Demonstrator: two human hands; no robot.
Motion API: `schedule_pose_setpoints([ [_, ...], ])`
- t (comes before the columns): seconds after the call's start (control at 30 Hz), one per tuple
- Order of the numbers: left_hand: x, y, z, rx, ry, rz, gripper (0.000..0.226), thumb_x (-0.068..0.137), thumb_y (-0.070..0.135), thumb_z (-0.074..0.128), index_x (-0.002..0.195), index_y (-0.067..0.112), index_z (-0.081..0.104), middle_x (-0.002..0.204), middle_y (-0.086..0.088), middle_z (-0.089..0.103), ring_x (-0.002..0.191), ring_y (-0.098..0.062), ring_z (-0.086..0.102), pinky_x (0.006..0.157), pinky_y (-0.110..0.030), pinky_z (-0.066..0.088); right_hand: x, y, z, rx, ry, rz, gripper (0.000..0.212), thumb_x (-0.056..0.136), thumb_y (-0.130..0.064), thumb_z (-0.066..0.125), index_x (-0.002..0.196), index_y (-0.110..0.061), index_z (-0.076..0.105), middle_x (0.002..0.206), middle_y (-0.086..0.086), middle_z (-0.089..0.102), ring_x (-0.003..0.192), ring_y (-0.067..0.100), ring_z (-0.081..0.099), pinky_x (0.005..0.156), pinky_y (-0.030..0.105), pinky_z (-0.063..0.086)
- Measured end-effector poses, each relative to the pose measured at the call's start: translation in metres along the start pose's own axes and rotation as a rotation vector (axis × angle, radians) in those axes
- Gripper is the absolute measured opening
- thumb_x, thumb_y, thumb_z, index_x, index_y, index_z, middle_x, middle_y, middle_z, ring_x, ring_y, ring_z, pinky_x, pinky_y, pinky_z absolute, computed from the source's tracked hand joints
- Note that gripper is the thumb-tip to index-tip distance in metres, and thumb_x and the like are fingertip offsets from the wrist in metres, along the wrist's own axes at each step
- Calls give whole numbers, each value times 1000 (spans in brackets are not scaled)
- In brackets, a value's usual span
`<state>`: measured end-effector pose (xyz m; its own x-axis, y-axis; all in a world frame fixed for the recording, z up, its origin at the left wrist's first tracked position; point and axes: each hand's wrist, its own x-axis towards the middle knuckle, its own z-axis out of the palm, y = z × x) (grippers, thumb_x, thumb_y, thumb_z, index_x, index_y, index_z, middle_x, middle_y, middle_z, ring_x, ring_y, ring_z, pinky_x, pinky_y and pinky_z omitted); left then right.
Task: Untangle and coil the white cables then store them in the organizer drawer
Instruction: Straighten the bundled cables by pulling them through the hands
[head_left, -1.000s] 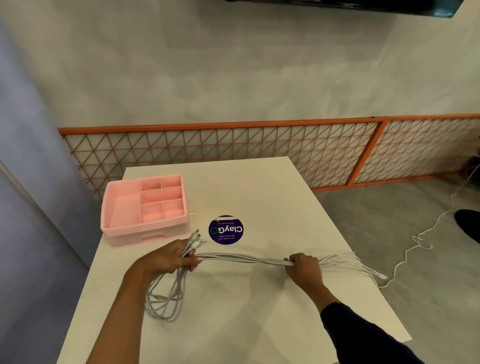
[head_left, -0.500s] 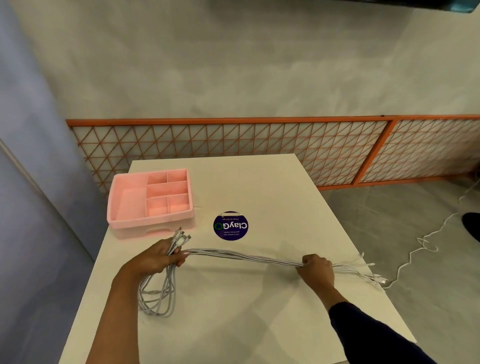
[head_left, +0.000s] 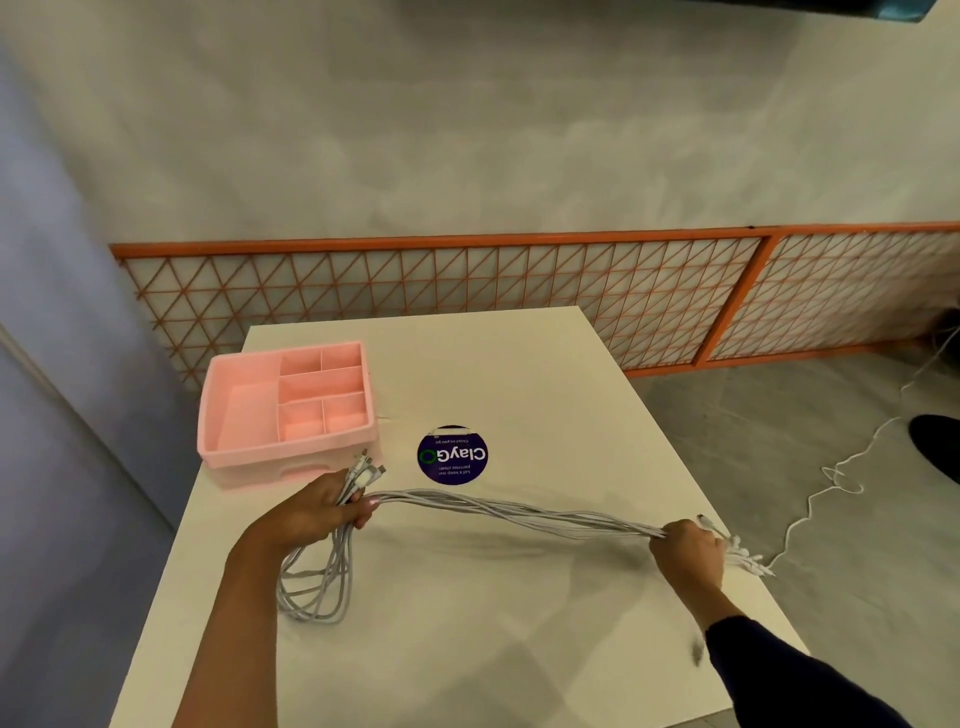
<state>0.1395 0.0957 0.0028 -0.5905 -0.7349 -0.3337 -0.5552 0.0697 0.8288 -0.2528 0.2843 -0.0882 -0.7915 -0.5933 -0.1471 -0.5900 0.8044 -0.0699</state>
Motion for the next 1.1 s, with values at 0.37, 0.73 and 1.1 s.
schedule_pose_setpoints([
  [0.37, 9, -16, 12, 113, -123, -73, 18, 91, 18, 64, 83, 7, 53, 71, -1, 65, 55, 4, 54, 55, -7, 38, 6, -9, 20, -244, -250, -52, 32, 92, -36, 50, 121, -24, 52, 125, -3, 58, 125, 19, 46, 113, 41, 19],
  [0.73, 17, -31, 10, 197, -79, -183, 38, 69, 20, 86, 75, 11, 50, 76, -3, 63, 77, -19, 58, 69, -28, 40, -2, -111, -14, -155, -680, -369, 97, 65, -37, 85, 143, -26, 30, 143, 6, 34, 132, 28, 38, 108, 41, 33],
  [1.1, -22, 58, -45, -250, 468, 95, 23, 92, 43, 57, 80, 24, 54, 49, 15, 41, 46, -3, 35, 45, -19, 28, -76, -265, -70, 242, -859, -965, 102, 66, -48, 82, 148, -29, 24, 150, -11, 34, 139, 10, 30, 114, 30, 27],
])
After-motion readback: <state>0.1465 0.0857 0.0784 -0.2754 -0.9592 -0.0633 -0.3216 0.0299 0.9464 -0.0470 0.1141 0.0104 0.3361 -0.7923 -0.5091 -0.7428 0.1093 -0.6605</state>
